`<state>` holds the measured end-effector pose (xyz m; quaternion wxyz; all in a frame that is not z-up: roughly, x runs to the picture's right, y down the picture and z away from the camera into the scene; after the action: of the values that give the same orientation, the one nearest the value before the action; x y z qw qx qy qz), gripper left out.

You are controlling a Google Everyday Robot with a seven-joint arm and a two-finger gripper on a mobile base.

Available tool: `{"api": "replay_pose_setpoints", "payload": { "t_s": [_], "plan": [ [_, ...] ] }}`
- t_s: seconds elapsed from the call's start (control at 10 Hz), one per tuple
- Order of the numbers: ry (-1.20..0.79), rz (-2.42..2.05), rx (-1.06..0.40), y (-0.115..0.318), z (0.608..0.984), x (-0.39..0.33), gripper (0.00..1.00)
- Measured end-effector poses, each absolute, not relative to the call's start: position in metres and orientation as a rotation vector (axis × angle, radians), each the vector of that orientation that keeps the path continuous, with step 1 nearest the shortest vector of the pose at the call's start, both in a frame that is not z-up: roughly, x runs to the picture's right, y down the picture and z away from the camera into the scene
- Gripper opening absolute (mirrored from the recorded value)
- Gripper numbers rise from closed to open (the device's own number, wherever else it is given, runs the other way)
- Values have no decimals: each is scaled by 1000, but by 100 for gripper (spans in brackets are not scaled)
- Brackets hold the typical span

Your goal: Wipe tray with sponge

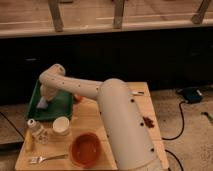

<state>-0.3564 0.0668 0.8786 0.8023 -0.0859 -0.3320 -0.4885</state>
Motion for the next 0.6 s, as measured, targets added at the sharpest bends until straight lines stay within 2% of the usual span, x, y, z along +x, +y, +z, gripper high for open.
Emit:
{"api": "replay_pose_setpoints", "payload": {
  "t_s": [0.3,0.6],
  "plan": [
    [-683,-1002,-207,85,865,-315,2],
    [-624,-938,-234,84,870,-267,2]
  ]
}}
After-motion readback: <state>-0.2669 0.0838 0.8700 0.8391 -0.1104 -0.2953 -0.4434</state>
